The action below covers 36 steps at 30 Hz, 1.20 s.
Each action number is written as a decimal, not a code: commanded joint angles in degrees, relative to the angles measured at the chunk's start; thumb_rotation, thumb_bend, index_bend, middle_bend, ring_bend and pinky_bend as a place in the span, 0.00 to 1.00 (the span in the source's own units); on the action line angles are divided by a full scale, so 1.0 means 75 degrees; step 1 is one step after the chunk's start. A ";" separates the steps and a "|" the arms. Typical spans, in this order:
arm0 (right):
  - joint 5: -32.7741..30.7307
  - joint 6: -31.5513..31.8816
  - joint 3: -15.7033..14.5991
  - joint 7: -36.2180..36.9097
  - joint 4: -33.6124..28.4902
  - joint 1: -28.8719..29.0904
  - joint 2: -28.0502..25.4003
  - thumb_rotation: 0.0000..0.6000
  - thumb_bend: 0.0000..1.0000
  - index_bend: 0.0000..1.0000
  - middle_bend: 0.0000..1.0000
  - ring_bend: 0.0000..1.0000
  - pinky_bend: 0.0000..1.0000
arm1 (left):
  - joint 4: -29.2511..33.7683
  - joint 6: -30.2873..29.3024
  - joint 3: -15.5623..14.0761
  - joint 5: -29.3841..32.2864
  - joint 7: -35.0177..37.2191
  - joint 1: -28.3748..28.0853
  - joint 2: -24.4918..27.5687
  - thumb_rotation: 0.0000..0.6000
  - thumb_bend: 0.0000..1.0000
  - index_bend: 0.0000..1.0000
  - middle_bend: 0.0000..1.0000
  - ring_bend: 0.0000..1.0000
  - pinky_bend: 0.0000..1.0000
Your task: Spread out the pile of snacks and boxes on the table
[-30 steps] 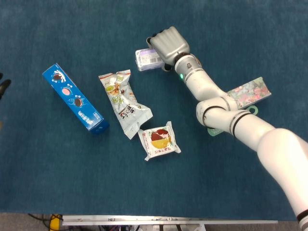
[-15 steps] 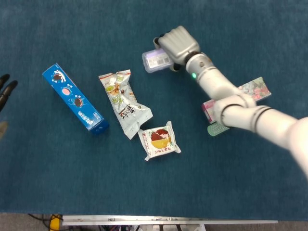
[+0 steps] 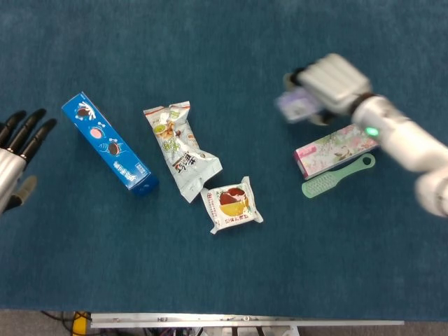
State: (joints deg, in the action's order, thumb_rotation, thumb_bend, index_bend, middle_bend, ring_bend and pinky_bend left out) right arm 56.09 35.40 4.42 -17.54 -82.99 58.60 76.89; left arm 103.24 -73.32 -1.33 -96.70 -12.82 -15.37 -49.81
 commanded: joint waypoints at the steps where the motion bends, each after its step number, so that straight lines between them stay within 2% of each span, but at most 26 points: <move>1: 0.0558 0.0387 -0.0340 0.0409 -0.0535 -0.0566 -0.0669 1.00 0.17 0.41 0.37 0.37 0.43 | 0.0031 0.0073 0.0003 0.0007 -0.0040 -0.0050 -0.0059 1.00 0.36 0.00 0.06 0.09 0.25; 7: 0.1058 0.0348 -0.0529 0.0904 -0.0656 -0.0934 -0.1120 1.00 0.17 0.39 0.36 0.36 0.43 | 0.0119 0.0218 0.0018 -0.0045 -0.0173 -0.0182 -0.0190 1.00 0.36 0.00 0.06 0.09 0.25; 13: 0.1628 0.0540 -0.0364 0.1503 -0.0688 -0.1129 -0.1299 1.00 0.17 0.17 0.27 0.26 0.40 | 0.0271 0.0203 0.0036 -0.0049 -0.0307 -0.0211 -0.0127 1.00 0.36 0.00 0.06 0.09 0.25; 15: 0.1820 0.0643 -0.0306 0.1667 -0.0716 -0.1189 -0.1353 1.00 0.17 0.13 0.26 0.24 0.38 | 0.0314 0.0180 0.0036 -0.0036 -0.0337 -0.0200 -0.0100 1.00 0.36 0.00 0.06 0.09 0.25; 22: 0.2259 0.1311 0.0020 0.2280 -0.0816 -0.1485 -0.1570 1.00 0.17 0.12 0.26 0.23 0.37 | 0.0488 0.0157 0.0023 -0.0221 -0.0187 -0.0274 0.0023 1.00 0.36 0.00 0.06 0.09 0.23; 27: 0.2056 0.1711 0.0275 0.2247 -0.0913 -0.1687 -0.1858 1.00 0.17 0.12 0.26 0.23 0.37 | 0.0616 0.0459 -0.0236 -0.1197 0.0648 -0.0669 0.0231 1.00 0.36 0.00 0.06 0.09 0.19; 31: 0.1797 0.1877 0.0386 0.2123 -0.1022 -0.1838 -0.2033 1.00 0.17 0.12 0.26 0.23 0.37 | 0.0649 0.0724 -0.0375 -0.1886 0.0695 -0.0973 0.0134 1.00 0.36 0.00 0.06 0.09 0.18; 36: 0.1586 0.1955 0.0436 0.2011 -0.1106 -0.1995 -0.2190 1.00 0.16 0.12 0.26 0.23 0.37 | 0.0795 0.1292 -0.0460 -0.2334 0.0637 -0.1401 -0.0170 1.00 0.36 0.00 0.06 0.09 0.18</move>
State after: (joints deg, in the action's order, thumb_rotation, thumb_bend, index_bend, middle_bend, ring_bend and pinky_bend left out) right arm 68.11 49.98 7.61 -2.33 -91.17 43.77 60.58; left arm 108.61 -65.30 -4.27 -113.11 -8.05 -24.44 -50.06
